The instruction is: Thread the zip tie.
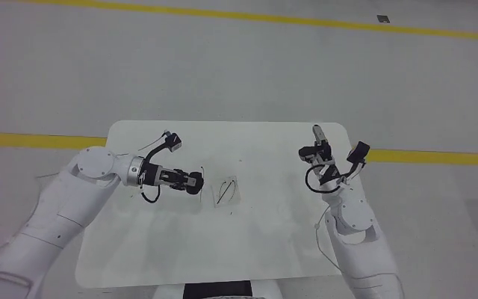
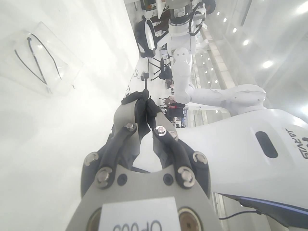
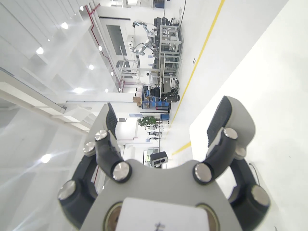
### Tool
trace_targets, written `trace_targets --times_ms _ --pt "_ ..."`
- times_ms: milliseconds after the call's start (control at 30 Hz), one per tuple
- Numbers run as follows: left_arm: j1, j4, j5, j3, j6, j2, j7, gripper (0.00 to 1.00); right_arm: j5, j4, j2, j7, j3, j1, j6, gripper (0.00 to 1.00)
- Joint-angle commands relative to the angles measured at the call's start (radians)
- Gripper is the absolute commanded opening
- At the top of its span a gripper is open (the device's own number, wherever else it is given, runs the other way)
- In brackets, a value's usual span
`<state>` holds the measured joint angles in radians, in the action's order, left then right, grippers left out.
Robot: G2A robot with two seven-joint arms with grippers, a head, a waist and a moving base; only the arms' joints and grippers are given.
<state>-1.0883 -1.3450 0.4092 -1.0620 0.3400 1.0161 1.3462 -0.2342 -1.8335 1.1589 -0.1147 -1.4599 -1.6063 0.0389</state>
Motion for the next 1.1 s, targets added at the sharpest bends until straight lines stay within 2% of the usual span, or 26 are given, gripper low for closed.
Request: trace_targets --times_ms 0,200,567,633,733,833,1067 --pt "-0.01 0.002 -0.03 -0.02 0.0 0.007 -0.004 0.0 0.042 0.0 0.001 -0.026 0.024 0.019 0.004 1.0" --pt "-0.029 0.014 -0.028 -0.06 0.0 0.03 0.012 0.0 0.115 0.023 0.004 -0.07 0.08 0.059 0.006 1.0" --pt "-0.033 0.012 -0.024 -0.059 -0.003 0.03 -0.002 0.0 0.115 0.023 0.004 -0.069 0.08 0.058 0.006 1.0" --pt "-0.037 0.009 0.009 -0.052 0.0 0.031 0.001 0.0 0.099 0.027 0.006 -0.08 0.081 0.055 0.007 1.0" --pt "-0.032 0.031 0.101 -0.052 0.0 0.032 0.044 0.0 0.072 0.043 0.007 -0.119 0.084 0.061 0.009 1.0" --pt "-0.032 0.043 0.175 -0.038 0.0 0.032 0.044 0.0 0.043 0.061 0.011 -0.157 0.108 0.084 0.014 1.0" --pt "-0.037 0.08 0.361 0.002 0.0 0.015 0.044 0.0 -0.032 0.131 0.026 -0.231 0.186 0.155 0.038 1.0"
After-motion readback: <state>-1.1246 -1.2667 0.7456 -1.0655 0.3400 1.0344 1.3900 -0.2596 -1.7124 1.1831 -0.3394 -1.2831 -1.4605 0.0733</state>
